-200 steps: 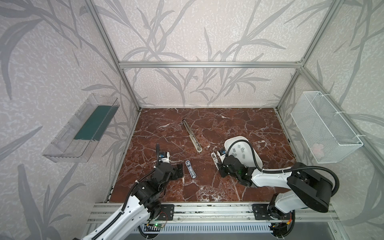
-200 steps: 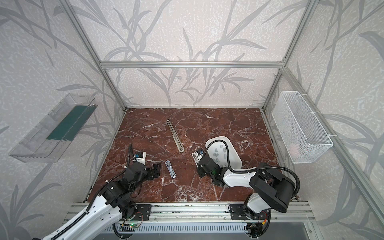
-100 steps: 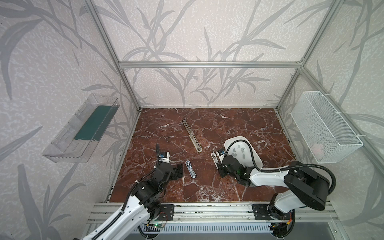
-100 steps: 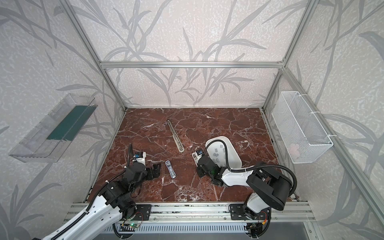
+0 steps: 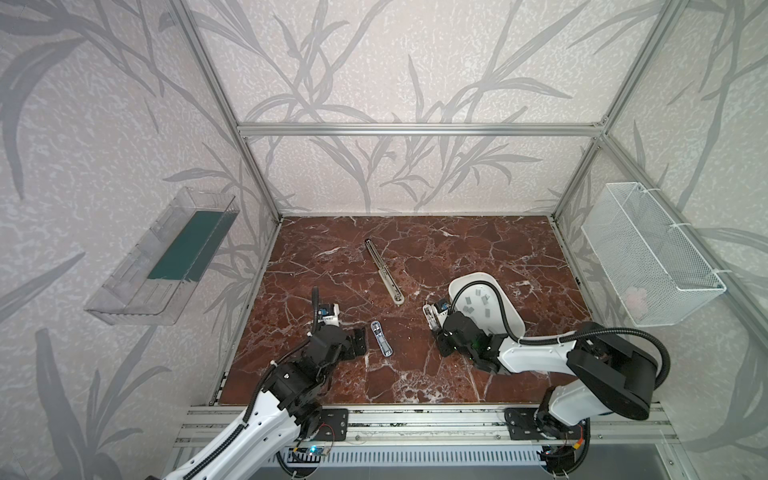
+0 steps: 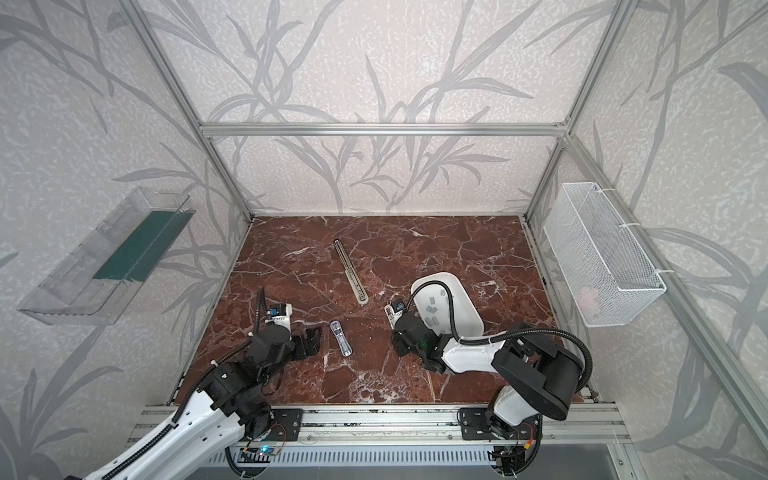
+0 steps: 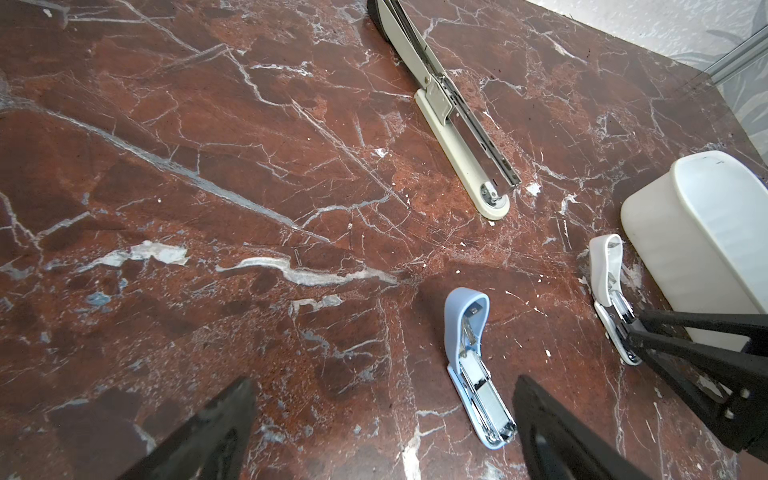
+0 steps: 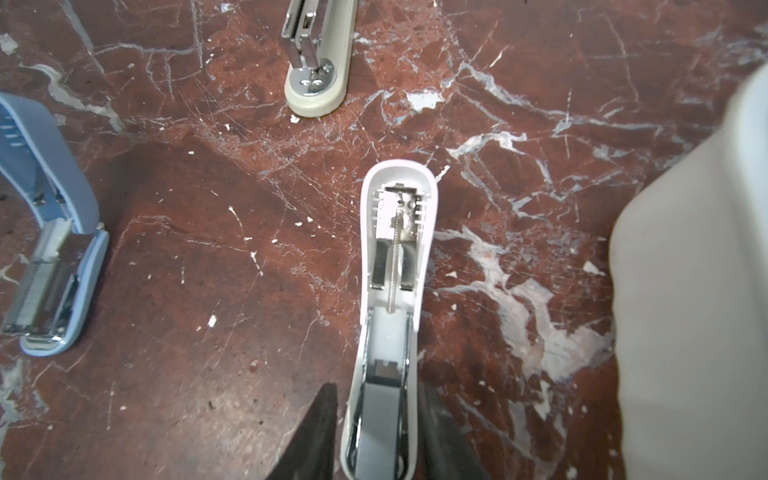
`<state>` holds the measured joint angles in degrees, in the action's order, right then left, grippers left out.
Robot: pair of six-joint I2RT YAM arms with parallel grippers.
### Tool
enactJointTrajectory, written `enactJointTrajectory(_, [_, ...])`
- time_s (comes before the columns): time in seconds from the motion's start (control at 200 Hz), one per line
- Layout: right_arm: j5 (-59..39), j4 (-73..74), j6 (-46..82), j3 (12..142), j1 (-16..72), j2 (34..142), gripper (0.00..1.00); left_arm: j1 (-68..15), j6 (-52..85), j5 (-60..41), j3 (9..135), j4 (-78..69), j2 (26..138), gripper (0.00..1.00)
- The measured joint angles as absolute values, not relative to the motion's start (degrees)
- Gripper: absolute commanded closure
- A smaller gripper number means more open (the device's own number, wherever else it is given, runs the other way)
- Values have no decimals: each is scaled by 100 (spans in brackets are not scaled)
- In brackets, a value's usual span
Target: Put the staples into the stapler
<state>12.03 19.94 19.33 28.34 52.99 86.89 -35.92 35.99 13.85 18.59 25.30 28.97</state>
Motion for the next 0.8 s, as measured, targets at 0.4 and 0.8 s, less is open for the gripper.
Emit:
enactJointTrajectory(0.4, [1363, 1737, 1953, 2836, 5319, 8208, 68, -3592, 3599, 1385, 1859, 2530, 2897, 3])
enactJointTrajectory(0.8, [1782, 1476, 2294, 2836, 5319, 8182, 86, -3592, 3599, 1378, 1859, 2523, 2899, 3])
